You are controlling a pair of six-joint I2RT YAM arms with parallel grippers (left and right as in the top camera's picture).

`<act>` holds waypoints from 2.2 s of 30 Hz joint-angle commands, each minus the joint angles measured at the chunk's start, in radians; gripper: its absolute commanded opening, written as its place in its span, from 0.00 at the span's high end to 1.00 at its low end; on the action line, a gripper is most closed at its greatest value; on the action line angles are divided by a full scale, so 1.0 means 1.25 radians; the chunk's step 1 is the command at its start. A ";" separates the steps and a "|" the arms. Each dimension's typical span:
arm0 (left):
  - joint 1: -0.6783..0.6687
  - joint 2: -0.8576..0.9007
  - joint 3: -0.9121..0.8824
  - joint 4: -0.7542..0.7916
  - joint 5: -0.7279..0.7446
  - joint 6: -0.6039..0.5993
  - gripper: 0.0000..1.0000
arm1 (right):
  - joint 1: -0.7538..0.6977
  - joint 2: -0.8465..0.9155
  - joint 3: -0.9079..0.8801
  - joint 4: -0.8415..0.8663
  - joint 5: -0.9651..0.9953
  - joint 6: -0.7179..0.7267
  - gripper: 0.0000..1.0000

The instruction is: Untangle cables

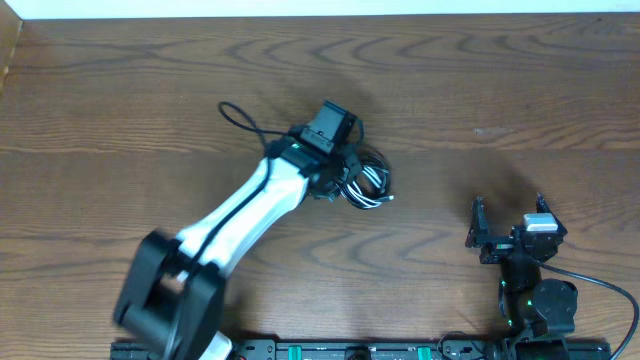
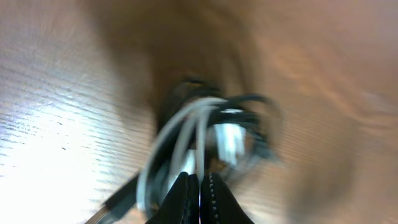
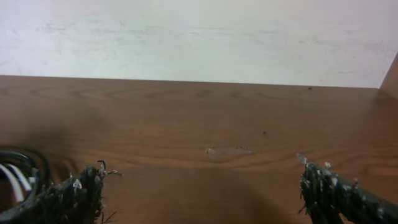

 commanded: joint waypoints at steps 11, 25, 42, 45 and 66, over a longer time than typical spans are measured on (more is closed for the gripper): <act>-0.001 -0.100 0.029 0.049 0.063 0.138 0.92 | -0.003 -0.003 -0.001 -0.002 0.004 -0.006 0.01; -0.002 -0.098 0.027 -0.124 -0.136 0.114 0.92 | -0.003 -0.003 -0.001 -0.002 0.004 -0.006 0.01; -0.011 0.038 0.025 -0.045 -0.066 0.077 0.27 | -0.003 -0.003 -0.001 -0.002 0.004 -0.006 0.01; -0.011 0.070 0.025 -0.005 -0.026 0.077 0.27 | -0.003 -0.003 -0.001 -0.002 0.004 -0.006 0.01; -0.004 0.065 0.026 0.158 0.200 0.108 0.69 | -0.003 -0.003 -0.001 -0.002 0.004 -0.006 0.01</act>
